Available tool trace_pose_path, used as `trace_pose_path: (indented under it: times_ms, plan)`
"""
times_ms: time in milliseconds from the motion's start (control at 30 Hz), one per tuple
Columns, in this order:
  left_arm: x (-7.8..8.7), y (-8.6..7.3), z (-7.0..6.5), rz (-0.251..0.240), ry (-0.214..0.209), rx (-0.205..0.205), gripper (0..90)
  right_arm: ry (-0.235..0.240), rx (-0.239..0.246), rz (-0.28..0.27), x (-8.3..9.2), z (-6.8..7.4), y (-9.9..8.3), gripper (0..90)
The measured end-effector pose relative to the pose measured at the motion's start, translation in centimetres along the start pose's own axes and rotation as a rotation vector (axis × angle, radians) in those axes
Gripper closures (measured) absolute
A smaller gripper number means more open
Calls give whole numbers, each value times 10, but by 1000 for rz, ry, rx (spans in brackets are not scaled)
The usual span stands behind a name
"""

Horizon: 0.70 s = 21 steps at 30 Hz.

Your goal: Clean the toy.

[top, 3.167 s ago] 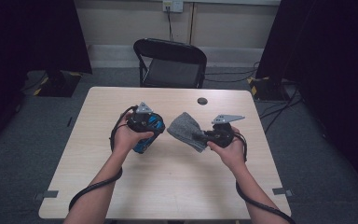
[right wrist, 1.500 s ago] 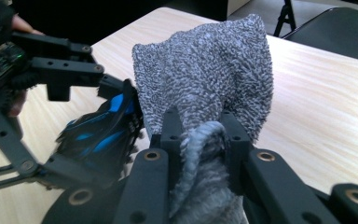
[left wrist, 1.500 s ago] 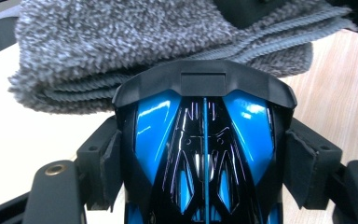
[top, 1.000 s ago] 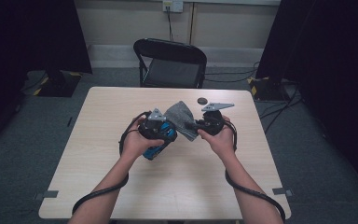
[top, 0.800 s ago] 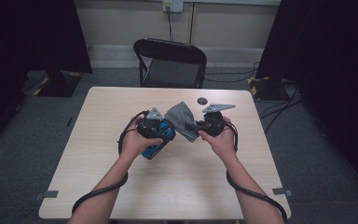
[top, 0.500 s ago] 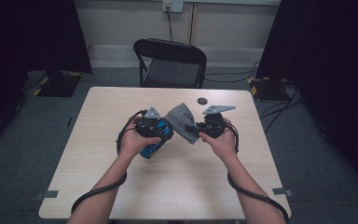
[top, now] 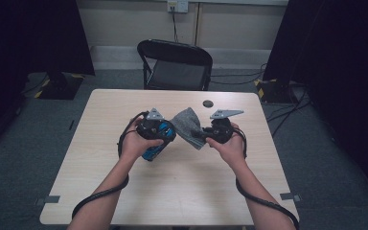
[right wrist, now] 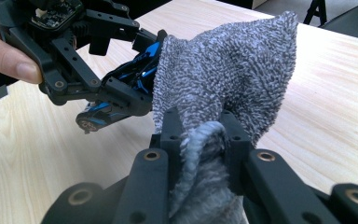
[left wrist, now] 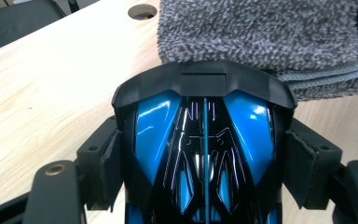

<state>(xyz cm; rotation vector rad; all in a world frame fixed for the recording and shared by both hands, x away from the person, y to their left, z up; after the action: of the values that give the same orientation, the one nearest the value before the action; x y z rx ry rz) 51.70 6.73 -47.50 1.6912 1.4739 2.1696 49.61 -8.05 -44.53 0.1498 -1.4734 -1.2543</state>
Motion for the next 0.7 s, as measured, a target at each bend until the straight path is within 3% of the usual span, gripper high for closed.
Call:
trace_pose_path:
  times_ms: [700]
  plan:
    - [1,-3,10,9,19,21,257,24,2,-2,4,1,-17,754]
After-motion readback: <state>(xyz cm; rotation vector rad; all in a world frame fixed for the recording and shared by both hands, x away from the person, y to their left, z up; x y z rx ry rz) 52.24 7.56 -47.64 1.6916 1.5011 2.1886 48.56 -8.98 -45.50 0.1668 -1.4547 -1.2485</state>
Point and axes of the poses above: each handheld gripper's, and its own axes: x roughly backward along the jaws, y roughly out of its top, z roughly to its left, the point moved 9 cm from there along -x, roughly forward along the jaws, and after that the axes turned 9 degrees about z, right-handed, at the moved point
